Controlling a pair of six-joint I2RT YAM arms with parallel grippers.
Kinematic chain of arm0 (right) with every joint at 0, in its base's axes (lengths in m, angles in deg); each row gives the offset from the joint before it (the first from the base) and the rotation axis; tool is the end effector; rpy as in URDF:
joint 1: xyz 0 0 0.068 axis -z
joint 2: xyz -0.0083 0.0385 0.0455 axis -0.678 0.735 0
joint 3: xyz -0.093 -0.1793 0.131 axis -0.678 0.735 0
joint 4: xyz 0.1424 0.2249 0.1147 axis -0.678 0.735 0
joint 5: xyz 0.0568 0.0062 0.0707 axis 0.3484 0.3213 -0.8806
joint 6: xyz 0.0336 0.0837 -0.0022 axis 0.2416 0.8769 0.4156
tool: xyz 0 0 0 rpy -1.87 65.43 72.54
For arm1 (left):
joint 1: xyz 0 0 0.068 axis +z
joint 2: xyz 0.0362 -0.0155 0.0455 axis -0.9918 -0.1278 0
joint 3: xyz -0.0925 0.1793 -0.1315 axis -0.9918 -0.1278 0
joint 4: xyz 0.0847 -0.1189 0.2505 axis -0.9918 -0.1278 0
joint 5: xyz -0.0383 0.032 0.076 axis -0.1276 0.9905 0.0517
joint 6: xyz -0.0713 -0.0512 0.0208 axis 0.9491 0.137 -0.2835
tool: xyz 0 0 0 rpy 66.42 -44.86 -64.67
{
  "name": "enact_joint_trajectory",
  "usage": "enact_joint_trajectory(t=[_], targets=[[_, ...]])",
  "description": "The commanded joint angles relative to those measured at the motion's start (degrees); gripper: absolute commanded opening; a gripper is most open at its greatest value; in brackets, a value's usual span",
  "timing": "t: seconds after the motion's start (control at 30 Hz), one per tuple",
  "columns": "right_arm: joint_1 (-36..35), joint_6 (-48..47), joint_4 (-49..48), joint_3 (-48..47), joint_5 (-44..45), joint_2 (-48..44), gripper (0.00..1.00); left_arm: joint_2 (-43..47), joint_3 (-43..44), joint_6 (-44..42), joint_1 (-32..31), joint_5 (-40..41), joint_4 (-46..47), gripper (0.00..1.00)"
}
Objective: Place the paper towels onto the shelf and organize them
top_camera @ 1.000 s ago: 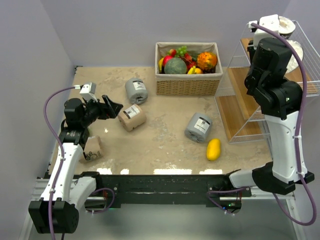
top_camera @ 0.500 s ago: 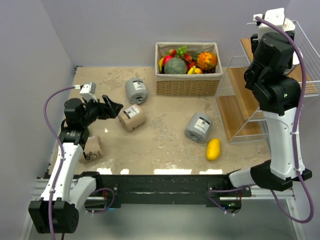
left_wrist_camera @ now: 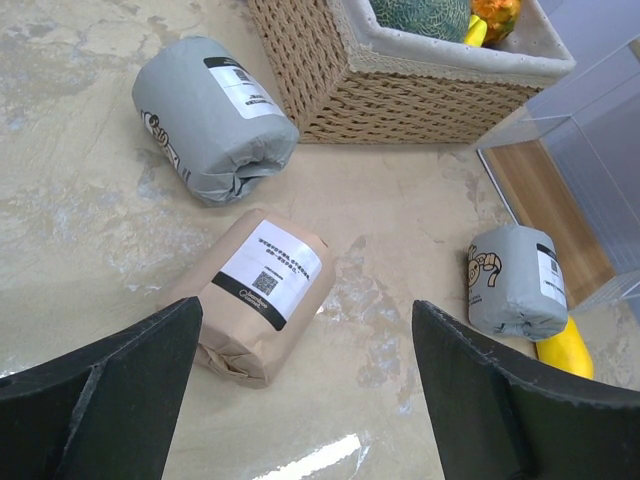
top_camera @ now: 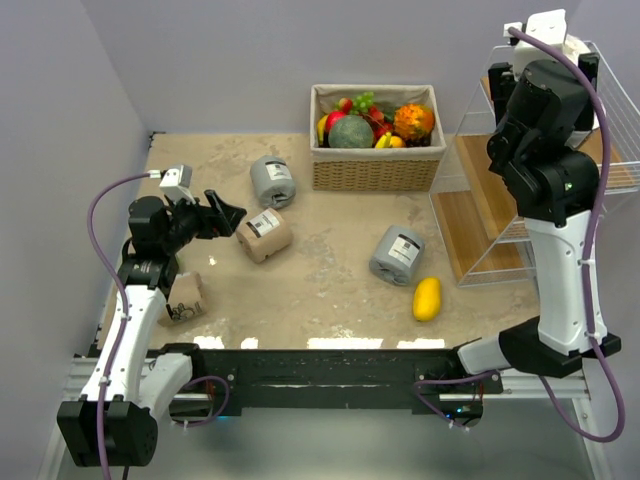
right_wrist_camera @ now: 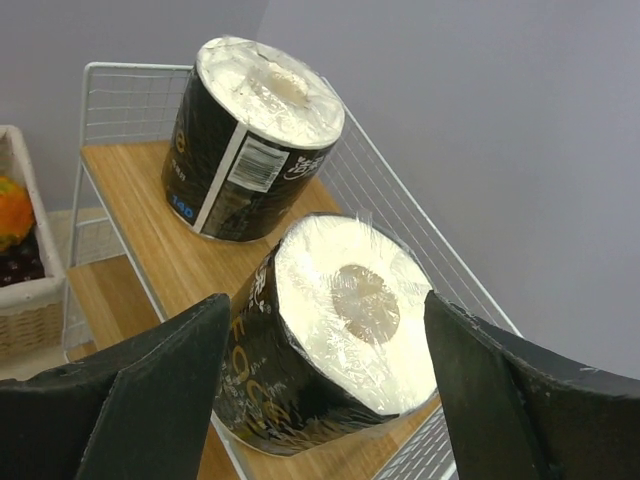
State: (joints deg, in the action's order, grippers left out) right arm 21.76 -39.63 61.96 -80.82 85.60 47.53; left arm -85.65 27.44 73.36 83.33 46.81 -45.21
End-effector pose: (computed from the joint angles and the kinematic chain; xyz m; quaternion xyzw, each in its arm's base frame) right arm 0.2655 0.0293 0.5782 0.0595 0.7058 -0.3648 0.6043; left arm 0.2957 -0.0327 0.2739 -0.0238 0.7908 -0.2938 0.5363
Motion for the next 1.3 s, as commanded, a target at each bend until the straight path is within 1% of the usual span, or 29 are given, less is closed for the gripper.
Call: enact_joint_trajectory(t=[0.0,0.07,0.2,0.23,0.3,0.33,0.43,0.47,0.57,0.7,0.77,0.97,1.1,1.27], targets=[[-0.43,-1.27,-1.03,-1.25,-3.42,0.57,0.84,0.91,-0.4,-0.77,-0.14,0.24,1.46,0.91],[-1.39,-0.75,-0.24,-3.26,-5.35,1.1,0.84,0.56,-0.4,-0.68,-0.23,-0.11,1.46,0.91],[-5.52,2.5,3.36,-4.68,-10.79,1.63,0.75,0.64,-0.31,-0.51,-0.14,-0.46,1.72,0.91],[-5.61,3.29,4.24,-4.34,-13.5,1.37,0.67,0.56,-0.4,-0.59,-0.14,-0.37,1.72,0.91],[-5.62,5.83,7.23,-2.93,-15.72,0.93,0.61,0.56,-0.4,-0.59,-0.23,-0.28,1.72,0.91],[-5.61,6.63,7.93,-2.14,-16.42,-0.03,0.55,0.47,-0.4,-0.51,-0.23,-0.37,1.72,0.91],[-5.7,10.32,10.57,2.25,-15.47,-2.57,0.43,0.73,-0.4,-0.42,-0.23,-0.72,1.64,0.91],[-5.62,11.72,11.01,4.96,-13.38,-3.28,0.42,0.82,-0.4,-0.5,-0.23,-0.64,1.72,0.91],[-5.44,13.23,12.16,8.49,-9.5,-4.17,0.42,1.17,-0.48,-0.42,-0.14,-0.46,1.64,0.91],[-3.95,14.02,12.34,9.03,-5.81,-4.61,0.4,0.73,-0.57,-0.24,-0.14,-1.07,1.9,0.91],[-3.07,12.89,9.97,10.6,-5.01,-5.39,0.39,0.47,-0.57,-0.15,-0.23,-1.16,1.9,0.92],[4.83,10.43,4.61,14.12,-7.81,-5.4,0.38,0.38,-0.57,-0.15,-0.14,-0.81,1.99,0.92],[7.74,9.1,1.09,15.18,-10.98,-5.31,0.38,0.11,-0.48,-0.42,-0.14,-0.29,1.55,0.92],[9.76,8.14,0.82,12.99,-14.4,-3.03,0.38,0.03,-0.4,-0.59,-0.14,0.33,1.37,0.92]])
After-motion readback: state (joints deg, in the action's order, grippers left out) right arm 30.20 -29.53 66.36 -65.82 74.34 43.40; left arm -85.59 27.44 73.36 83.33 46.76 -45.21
